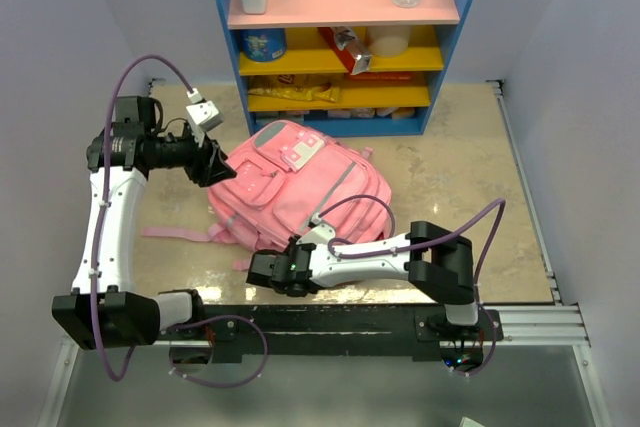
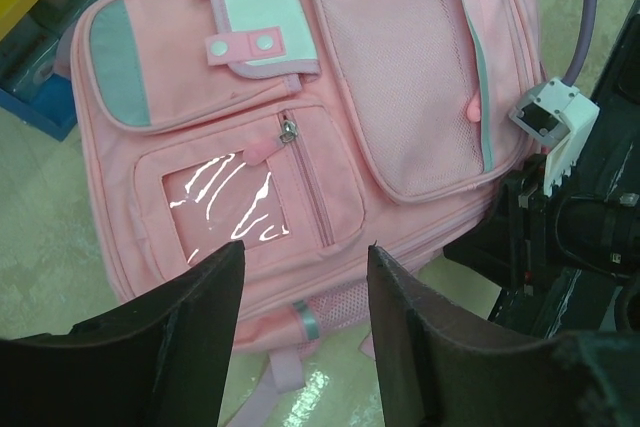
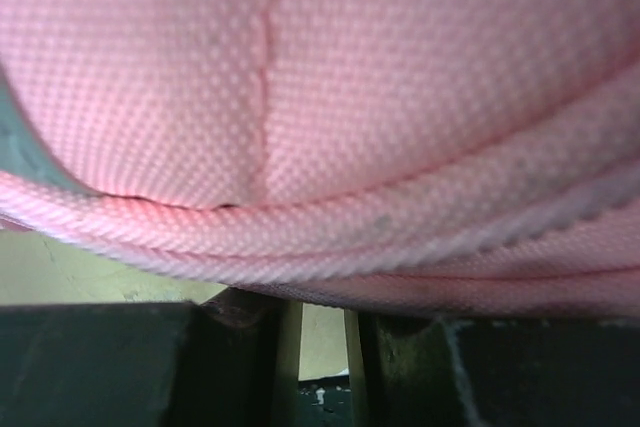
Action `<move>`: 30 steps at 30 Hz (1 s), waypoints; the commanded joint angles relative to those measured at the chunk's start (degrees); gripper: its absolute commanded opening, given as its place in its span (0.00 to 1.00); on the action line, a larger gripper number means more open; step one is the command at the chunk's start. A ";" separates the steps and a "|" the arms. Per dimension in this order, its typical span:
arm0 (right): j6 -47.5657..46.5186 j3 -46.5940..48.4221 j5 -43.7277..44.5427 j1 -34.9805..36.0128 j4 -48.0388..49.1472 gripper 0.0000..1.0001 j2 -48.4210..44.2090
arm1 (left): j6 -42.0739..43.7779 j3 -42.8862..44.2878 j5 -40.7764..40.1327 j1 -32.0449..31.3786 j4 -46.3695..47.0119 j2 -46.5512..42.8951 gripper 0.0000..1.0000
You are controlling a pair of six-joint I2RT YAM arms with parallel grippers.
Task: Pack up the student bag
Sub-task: Adjust the student bag at the center of the board.
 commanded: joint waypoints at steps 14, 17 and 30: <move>-9.96 2.27 4.31 0.37 1.80 0.00 0.59 | 9.28 -8.58 2.90 0.58 1.13 -1.15 0.59; -14.44 6.11 4.66 1.08 3.13 0.00 3.31 | 8.76 -8.58 3.60 0.50 1.66 -0.98 0.60; -18.67 2.72 8.08 6.43 1.35 0.00 -1.76 | 46.43 -18.15 6.68 0.32 -13.54 0.08 1.00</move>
